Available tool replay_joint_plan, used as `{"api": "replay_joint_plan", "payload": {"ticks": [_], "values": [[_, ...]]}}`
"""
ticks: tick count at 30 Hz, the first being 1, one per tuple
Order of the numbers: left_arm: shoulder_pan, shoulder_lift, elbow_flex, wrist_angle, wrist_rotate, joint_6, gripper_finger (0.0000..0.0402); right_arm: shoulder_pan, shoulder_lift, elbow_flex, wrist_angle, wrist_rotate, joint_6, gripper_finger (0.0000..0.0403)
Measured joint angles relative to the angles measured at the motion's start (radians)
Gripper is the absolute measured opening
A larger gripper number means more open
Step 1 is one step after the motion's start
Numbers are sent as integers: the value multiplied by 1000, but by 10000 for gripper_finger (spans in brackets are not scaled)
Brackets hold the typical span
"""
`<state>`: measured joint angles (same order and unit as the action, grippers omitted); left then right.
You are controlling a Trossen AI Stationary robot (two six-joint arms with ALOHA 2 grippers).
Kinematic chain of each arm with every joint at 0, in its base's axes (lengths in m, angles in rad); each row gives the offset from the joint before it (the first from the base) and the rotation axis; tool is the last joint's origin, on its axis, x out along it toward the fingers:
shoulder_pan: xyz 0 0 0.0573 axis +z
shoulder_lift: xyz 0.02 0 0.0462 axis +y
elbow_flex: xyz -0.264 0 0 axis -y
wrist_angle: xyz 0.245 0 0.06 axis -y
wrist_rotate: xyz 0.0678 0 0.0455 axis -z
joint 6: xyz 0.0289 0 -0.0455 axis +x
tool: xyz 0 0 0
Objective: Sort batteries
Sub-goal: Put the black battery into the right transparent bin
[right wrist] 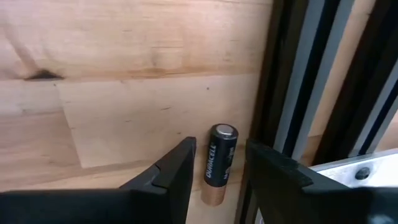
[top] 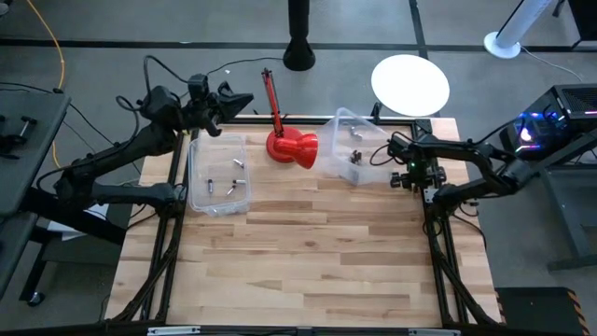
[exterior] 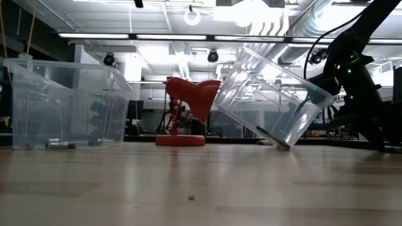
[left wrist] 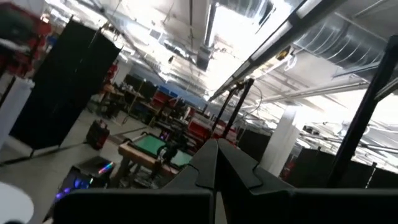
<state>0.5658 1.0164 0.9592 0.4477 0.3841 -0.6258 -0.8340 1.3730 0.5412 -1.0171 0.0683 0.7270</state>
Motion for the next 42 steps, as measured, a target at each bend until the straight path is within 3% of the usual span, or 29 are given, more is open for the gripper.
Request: {"api": "replay_joint_plan", "payload": {"ticks": [12,21,32,42], "values": [[38,-3,0,128,56,-7,0,3,-2,-16,6,-56,2,42],[47,-3,0,227,59,-26,0,3,1,-3,-14,-45,-32,24],[50,-3,0,266,56,-7,0,3,-42,173,-165,90,-23,20],[50,-3,0,263,56,18,0,4,-86,308,-309,114,-9,20]]}}
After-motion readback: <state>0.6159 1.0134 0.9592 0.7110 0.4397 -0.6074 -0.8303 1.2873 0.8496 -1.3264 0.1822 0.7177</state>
